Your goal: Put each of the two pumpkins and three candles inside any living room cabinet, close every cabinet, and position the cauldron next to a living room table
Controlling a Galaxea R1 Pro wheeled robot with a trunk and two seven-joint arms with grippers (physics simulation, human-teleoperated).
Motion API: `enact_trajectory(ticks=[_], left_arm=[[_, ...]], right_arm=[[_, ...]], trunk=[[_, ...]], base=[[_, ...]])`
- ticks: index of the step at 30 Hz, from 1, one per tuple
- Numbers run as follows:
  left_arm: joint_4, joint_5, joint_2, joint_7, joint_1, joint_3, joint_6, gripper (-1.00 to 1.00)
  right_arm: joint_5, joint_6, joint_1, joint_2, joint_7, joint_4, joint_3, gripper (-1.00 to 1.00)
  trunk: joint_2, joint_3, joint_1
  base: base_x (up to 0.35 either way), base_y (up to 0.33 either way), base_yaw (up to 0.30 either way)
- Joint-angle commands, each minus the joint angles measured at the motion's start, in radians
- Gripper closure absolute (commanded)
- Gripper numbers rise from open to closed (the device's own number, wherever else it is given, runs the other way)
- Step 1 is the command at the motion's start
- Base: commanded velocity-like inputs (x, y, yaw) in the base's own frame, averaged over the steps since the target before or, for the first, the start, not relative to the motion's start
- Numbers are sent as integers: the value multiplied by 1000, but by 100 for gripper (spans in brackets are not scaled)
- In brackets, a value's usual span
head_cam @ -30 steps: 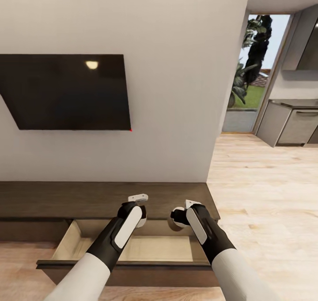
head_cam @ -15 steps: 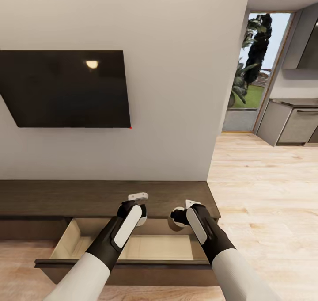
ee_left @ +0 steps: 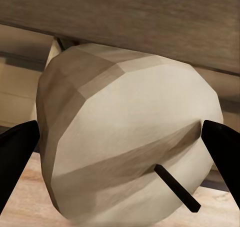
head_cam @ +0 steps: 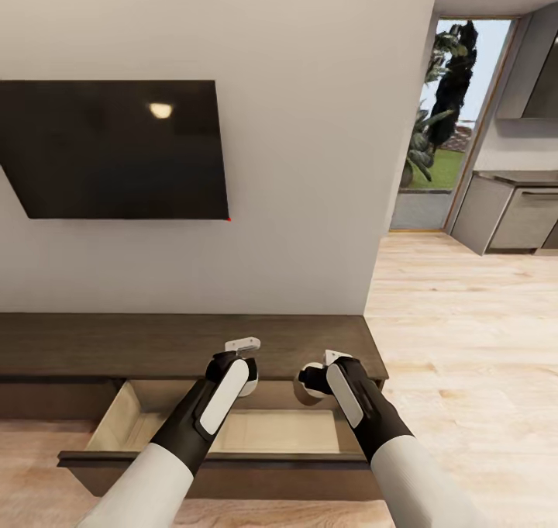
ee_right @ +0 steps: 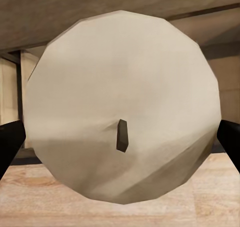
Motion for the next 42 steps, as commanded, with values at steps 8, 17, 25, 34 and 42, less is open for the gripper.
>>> enact_trajectory(ticks=[8, 17, 25, 34, 42], left_arm=[[-1, 8, 0, 10, -1, -1, 0, 100], [-1, 8, 0, 10, -1, -2, 0, 100], [-1, 8, 0, 10, -1, -3, 0, 100], [-1, 7, 0, 9, -1, -3, -2, 100], [-1, 7, 0, 9, -1, -4, -2, 100]], right_arm=[[-11, 0, -1, 0, -11, -1, 2, 100], [-10, 5, -1, -1, -11, -1, 2, 100], [-9, 2, -1, 0, -11, -1, 3, 100], [-6, 5, -1, 0, -11, -1, 4, 100], [-6, 1, -1, 1, -11, -1, 4, 100]], trunk=[[-57, -26, 31], [-120, -54, 65], [-176, -79, 96], [-239, -108, 130], [-295, -133, 161]], base=[[0, 0, 0], [0, 0, 0], [0, 0, 0], [0, 0, 0], [0, 0, 0]])
